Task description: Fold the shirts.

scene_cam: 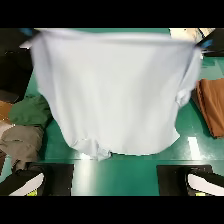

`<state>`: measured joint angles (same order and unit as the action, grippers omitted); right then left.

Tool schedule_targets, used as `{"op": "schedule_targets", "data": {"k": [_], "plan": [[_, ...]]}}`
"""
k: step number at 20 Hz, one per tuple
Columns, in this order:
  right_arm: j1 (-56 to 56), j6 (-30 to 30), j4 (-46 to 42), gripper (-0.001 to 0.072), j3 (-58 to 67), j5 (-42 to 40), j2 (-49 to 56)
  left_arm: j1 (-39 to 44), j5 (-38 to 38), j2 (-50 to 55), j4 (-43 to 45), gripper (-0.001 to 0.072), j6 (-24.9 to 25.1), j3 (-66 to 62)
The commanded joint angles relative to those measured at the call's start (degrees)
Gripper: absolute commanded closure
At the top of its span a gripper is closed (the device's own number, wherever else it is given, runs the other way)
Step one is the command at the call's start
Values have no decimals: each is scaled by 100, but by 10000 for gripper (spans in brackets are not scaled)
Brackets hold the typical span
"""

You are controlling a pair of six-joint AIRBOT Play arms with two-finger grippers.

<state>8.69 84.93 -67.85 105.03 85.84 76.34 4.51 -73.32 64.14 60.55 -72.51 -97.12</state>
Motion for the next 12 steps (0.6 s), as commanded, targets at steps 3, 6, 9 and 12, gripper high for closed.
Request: {"op": "schedule_targets", "data": {"k": [3,6,9,12], "plan": [[-15,-164,31,699,-658,-1530,1565,-2,1172,2107,96,685,426,595],[-9,-162,37,699,-658,-2280,2098,-2,1650,2822,85,685,439,595],[-11,-160,79,698,-658,-2649,2389,-2,1882,3097,96,685,442,595],[-11,-140,79,697,-658,-2848,2509,-2,2085,3108,96,685,435,595]]}}
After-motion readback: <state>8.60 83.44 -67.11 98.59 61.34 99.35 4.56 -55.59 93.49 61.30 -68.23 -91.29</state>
